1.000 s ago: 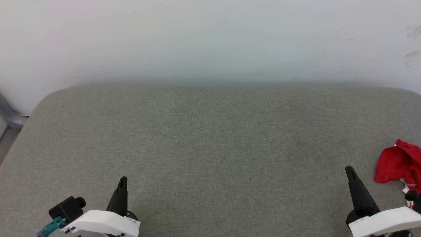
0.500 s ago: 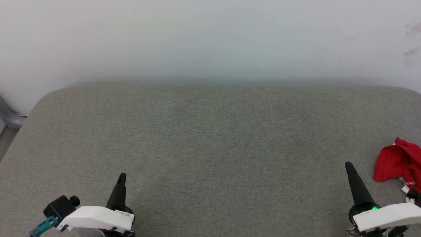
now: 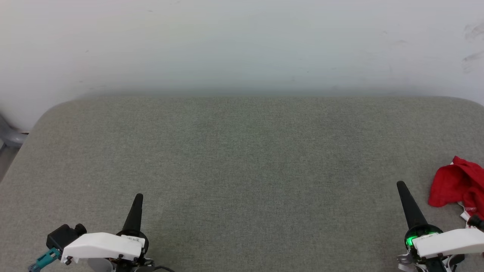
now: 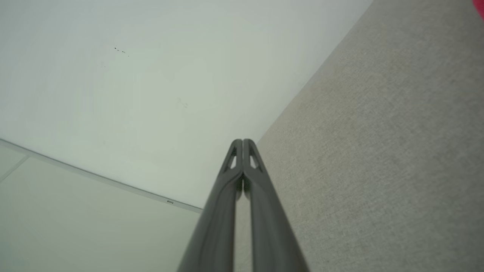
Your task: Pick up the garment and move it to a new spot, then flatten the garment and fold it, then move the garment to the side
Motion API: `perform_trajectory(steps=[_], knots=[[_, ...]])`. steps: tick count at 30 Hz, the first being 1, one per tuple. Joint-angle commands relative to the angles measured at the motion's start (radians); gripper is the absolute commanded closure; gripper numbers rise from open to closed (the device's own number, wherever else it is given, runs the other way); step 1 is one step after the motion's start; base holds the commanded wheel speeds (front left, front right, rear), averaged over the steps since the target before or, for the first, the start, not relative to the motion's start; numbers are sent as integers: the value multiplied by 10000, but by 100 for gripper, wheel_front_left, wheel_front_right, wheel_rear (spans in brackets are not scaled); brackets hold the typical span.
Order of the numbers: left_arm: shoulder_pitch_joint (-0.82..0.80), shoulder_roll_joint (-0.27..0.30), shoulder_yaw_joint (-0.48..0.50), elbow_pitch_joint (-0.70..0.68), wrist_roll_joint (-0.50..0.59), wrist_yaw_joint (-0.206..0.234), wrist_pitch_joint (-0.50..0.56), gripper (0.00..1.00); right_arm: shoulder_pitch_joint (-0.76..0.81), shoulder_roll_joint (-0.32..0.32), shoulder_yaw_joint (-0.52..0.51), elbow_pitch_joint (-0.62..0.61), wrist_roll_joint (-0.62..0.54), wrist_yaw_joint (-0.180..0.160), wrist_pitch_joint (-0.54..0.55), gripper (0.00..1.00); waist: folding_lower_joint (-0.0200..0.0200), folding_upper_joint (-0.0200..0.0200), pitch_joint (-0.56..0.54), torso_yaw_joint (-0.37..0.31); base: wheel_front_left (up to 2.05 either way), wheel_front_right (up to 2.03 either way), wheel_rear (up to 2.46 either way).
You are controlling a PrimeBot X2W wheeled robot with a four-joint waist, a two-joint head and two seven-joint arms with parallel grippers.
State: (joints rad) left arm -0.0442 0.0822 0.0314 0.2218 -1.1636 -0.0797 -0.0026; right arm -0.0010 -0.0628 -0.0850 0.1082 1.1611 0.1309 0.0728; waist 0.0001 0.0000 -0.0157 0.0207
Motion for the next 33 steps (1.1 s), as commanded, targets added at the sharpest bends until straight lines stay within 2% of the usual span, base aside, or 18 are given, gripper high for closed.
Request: perform_trajectory(steps=[1,12,33], knots=[[-236,-33,60,-49,-250,-111,64,100,-241,-67,-15,21,273,-1,54,100,-1,0,5,-5,0,0,0],[-369,-117,293,34,-1441,-216,373,100,-501,-57,-39,400,1511,-1,104,100,-1,0,48,-53,0,0,0],[-545,-223,591,146,-3031,-380,808,100,-844,-29,-85,914,3157,-2,201,100,-1,0,114,-126,0,0,0]])
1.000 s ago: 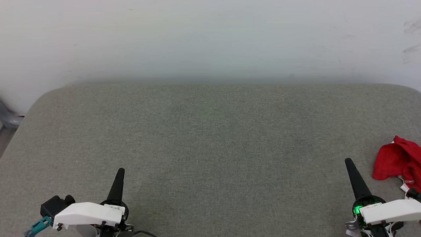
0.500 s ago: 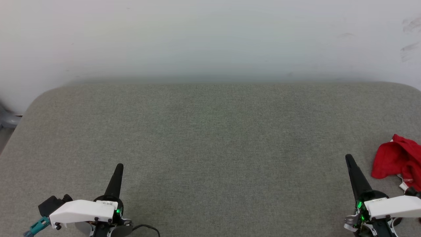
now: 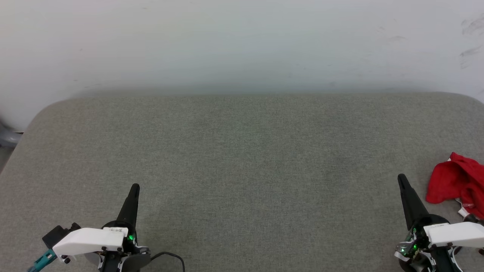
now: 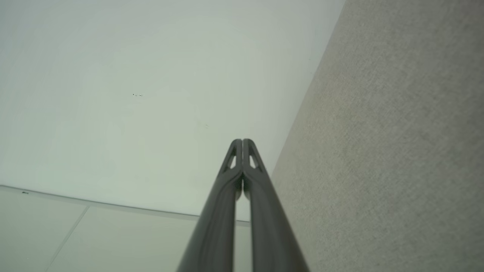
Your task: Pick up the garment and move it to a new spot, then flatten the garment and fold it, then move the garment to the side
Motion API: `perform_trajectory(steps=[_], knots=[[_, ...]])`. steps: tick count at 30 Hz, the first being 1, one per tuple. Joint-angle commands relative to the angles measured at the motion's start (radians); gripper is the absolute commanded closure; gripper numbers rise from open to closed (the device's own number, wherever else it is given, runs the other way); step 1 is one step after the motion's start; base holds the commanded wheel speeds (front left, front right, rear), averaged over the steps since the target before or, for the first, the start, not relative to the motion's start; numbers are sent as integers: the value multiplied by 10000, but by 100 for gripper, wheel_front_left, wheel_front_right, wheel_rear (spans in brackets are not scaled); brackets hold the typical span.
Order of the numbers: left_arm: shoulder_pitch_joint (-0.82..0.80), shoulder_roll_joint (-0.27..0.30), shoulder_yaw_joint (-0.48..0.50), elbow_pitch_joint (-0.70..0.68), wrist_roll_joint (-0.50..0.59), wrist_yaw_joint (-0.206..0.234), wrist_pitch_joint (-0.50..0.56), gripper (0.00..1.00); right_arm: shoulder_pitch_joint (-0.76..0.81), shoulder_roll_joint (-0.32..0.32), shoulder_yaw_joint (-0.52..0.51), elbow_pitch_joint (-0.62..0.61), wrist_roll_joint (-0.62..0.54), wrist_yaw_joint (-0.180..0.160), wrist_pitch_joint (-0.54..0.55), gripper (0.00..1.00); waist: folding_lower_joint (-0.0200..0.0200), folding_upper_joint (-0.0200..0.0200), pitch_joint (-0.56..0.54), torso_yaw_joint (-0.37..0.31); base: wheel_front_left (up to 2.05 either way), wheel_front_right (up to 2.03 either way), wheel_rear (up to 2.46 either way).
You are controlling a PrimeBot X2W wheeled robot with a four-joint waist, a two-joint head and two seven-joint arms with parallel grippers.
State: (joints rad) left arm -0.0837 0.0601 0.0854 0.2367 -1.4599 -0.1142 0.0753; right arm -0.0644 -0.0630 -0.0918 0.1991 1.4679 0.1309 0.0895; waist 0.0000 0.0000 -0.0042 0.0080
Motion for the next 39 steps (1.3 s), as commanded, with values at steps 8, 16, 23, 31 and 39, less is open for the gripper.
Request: perform_trajectory(steps=[8,16,23,31,39], knots=[[-226,-44,148,37,-637,-111,193,100,-323,-15,-35,191,679,-3,65,100,0,0,25,-28,0,0,0],[-275,-95,283,85,-1306,-180,370,100,-458,3,-57,410,1361,-3,107,100,0,0,59,-65,0,0,0],[-303,-117,326,98,-1527,-195,424,100,-516,16,-73,484,1590,-3,136,100,0,0,73,-80,0,0,0],[-300,-115,325,97,-1526,-195,423,100,-515,31,-90,485,1565,-3,134,100,0,0,73,-80,0,0,0],[-299,-115,324,97,-1527,-195,423,100,-512,46,-104,485,1547,-3,148,100,0,0,73,-80,0,0,0]])
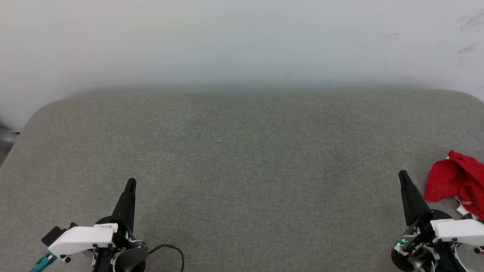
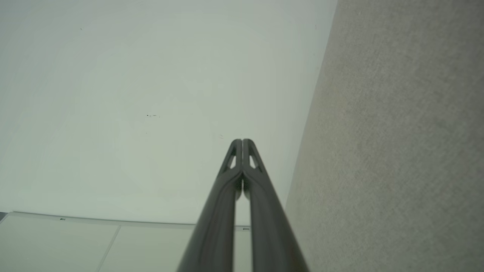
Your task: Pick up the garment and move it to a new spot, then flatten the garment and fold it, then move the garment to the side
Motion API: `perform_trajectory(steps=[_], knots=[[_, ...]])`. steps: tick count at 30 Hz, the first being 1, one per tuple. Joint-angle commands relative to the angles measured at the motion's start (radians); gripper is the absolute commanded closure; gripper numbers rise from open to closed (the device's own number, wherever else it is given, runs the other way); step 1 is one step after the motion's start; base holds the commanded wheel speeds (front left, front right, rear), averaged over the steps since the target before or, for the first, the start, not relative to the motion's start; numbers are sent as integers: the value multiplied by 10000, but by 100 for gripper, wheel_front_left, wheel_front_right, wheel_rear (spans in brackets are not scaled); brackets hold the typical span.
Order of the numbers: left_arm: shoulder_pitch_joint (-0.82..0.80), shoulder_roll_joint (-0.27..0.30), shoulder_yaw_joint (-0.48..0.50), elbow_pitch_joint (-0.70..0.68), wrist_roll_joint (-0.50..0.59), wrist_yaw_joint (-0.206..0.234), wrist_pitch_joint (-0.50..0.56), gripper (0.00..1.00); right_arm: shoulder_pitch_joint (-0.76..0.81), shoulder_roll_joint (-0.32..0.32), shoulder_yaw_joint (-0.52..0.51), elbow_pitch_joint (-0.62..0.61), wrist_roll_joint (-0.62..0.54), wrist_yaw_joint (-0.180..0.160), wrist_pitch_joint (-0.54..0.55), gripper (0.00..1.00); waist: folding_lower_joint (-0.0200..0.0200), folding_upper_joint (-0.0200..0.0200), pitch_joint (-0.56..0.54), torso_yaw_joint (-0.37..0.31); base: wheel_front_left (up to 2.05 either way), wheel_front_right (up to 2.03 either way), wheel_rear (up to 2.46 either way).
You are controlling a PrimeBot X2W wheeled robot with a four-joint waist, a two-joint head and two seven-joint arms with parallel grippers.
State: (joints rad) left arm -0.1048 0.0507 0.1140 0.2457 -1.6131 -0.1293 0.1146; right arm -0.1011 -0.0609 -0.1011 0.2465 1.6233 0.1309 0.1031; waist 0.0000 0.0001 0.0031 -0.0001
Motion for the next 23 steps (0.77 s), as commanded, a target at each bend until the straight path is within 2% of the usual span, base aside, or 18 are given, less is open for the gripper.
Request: perform_trajectory(steps=[1,23], knots=[[-87,-22,38,6,5,-44,29,100,-143,26,-10,12,-9,-3,15,100,0,-1,0,1,0,0,0],[-86,-20,36,5,4,-44,28,100,-142,55,-46,15,-43,-3,40,100,0,-1,0,1,0,0,0]])
